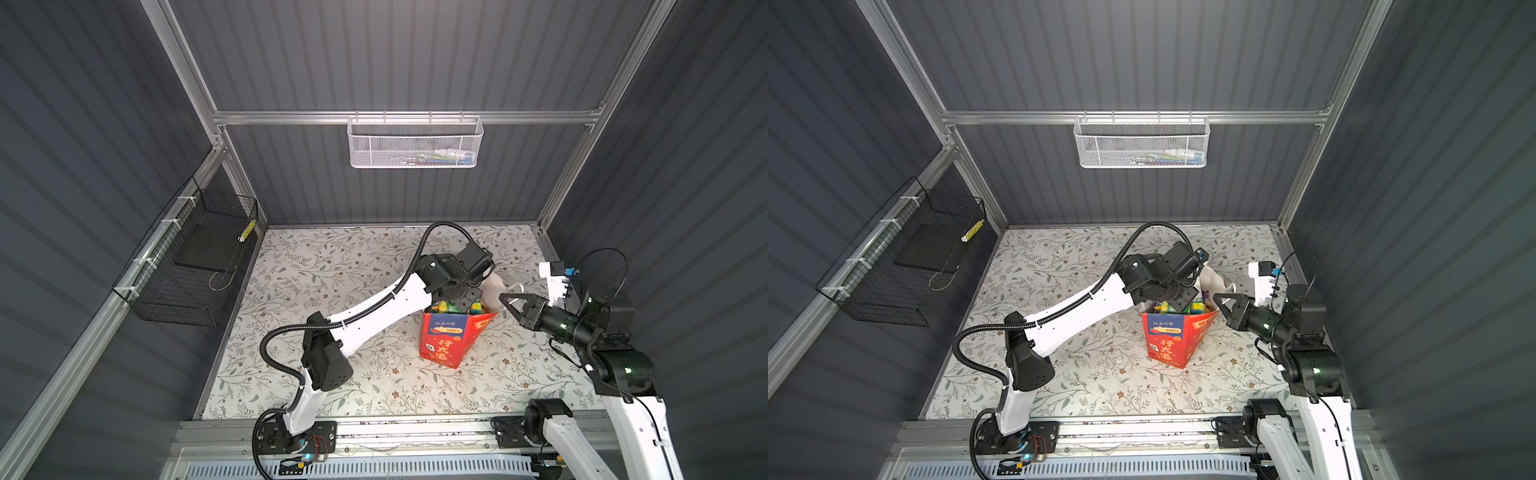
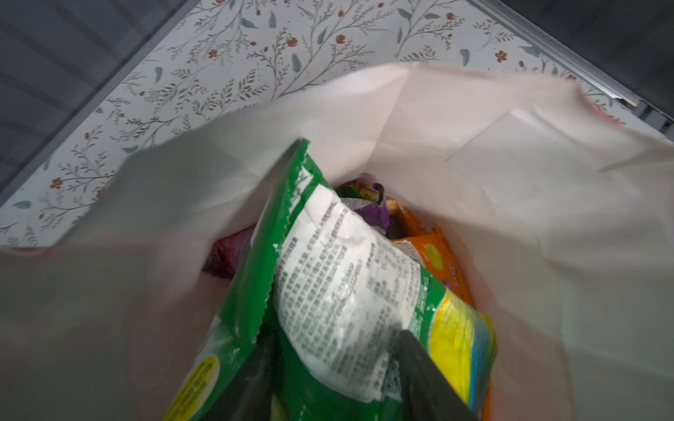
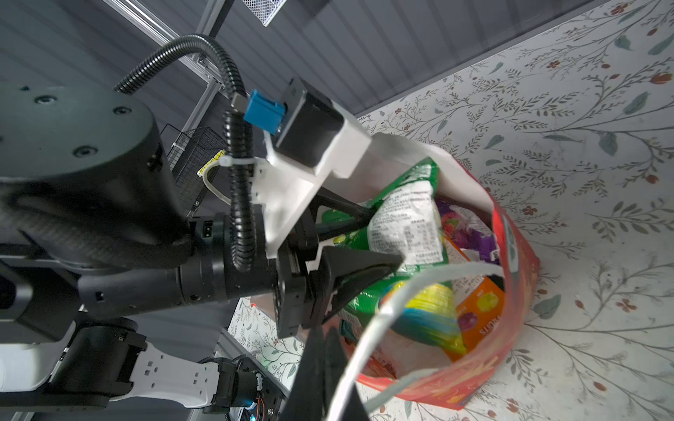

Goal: Place the snacks into the paper bag
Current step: Press the snacks at the center of the table, then shake the paper bag at the center of the table.

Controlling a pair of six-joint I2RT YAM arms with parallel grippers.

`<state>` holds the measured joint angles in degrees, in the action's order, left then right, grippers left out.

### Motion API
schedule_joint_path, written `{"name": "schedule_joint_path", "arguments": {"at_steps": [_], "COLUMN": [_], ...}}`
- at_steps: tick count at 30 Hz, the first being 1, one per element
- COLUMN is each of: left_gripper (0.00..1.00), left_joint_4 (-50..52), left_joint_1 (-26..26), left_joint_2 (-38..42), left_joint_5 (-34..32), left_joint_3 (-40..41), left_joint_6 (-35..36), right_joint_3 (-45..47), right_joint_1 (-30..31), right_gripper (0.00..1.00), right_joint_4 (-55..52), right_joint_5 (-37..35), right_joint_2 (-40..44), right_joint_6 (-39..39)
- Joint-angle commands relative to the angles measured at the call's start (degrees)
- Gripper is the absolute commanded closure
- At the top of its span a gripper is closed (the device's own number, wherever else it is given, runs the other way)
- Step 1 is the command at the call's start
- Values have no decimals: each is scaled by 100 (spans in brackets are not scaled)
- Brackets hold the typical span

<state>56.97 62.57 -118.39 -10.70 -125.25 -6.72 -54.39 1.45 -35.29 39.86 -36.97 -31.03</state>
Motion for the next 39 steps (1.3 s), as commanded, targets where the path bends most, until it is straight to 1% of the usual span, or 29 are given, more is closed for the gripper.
{"name": "schedule_joint_path", "arguments": {"at_steps": [1,3,5,9,11,14,16,19,21,23,26,28,29,31,34,37,39], "left_gripper": [45,41,39,32,23,12,7,3,3,2,1,0,0,2,5,9,15], "left_joint_4": [553,621,737,754,549,-95,-396,-592,-619,-765,-1135,-1145,-1039,-780,-537,-302,-277], "left_joint_1": [151,112,9,-86,-87,-87,-87,-87,-87,-87,-87,-130,-202,-447,-677,-779,-921], "left_joint_2": [-371,-458,-570,-579,-355,236,610,987,1231,1635,2344,2638,2707,2709,2589,2356,2261], "left_joint_5": [636,424,161,13,269,443,516,618,648,525,-229,-733,-794,-632,-173,-111,14], "left_joint_3": [227,222,121,-213,-402,-378,-349,-436,-418,-107,695,998,1045,1012,969,845,853], "left_joint_6": [212,267,200,146,153,76,79,82,60,48,72,83,60,-61,-93,-97,-142], "right_joint_3": [-144,-129,-124,-107,-81,-11,31,54,69,77,102,121,122,122,122,130,131], "right_joint_1": [13,13,13,13,17,13,13,13,13,13,16,13,15,14,13,13,17], "right_gripper": [95,95,95,95,95,95,95,95,95,95,95,95,95,95,94,94,94], "right_joint_4": [115,148,159,171,196,238,275,304,314,319,337,365,376,396,434,444,449], "right_joint_5": [104,95,109,59,37,2,-11,-33,-35,-57,-56,-36,-26,-7,38,90,117], "right_joint_2": [-9,-4,-20,5,14,23,29,28,32,44,38,40,29,13,-3,-5,-3], "right_joint_6": [33,27,9,0,-8,-45,-67,-79,-88,-79,-79,-98,-101,-115,-134,-162,-167]}}
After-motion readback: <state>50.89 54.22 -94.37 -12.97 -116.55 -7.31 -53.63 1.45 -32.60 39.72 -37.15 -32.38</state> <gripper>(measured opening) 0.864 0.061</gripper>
